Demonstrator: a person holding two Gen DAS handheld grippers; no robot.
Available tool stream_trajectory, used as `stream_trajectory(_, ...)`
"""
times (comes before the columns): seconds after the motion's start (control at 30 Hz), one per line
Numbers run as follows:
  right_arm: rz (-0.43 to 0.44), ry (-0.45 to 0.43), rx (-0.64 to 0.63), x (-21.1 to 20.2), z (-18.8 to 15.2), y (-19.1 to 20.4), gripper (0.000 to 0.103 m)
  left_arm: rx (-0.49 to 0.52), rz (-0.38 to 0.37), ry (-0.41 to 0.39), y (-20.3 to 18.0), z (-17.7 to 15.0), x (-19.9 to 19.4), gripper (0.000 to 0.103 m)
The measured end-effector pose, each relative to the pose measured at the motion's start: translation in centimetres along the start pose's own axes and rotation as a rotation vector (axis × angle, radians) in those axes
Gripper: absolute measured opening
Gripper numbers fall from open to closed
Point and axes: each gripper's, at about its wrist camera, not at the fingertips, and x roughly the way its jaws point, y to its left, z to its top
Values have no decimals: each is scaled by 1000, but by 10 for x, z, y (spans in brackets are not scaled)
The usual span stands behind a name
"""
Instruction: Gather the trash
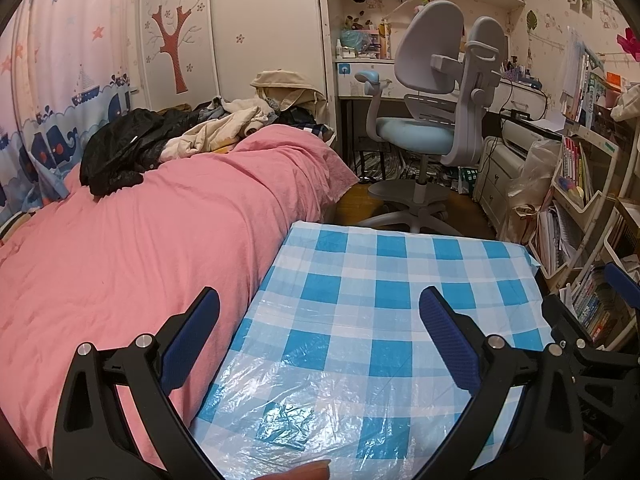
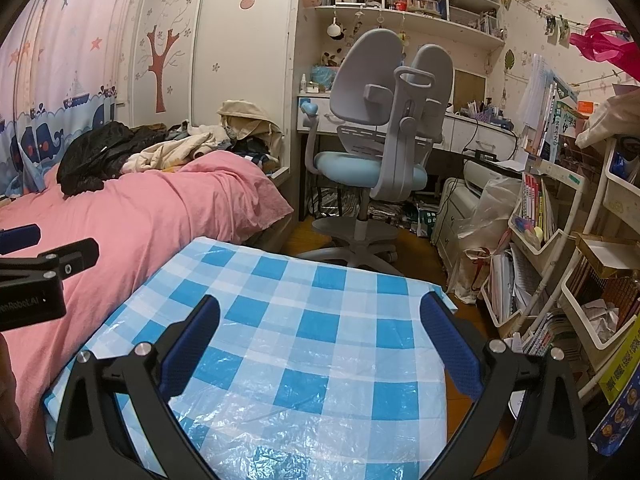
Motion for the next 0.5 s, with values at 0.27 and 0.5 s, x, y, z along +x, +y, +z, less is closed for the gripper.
stream_trajectory(0.27, 0, 2, 0, 0, 0, 0, 96, 1, -1, -2, 1, 0, 1, 97)
stream_trajectory(0.5, 0, 4, -3, 1, -2, 0, 96, 4, 6, -2, 1, 0, 1, 97)
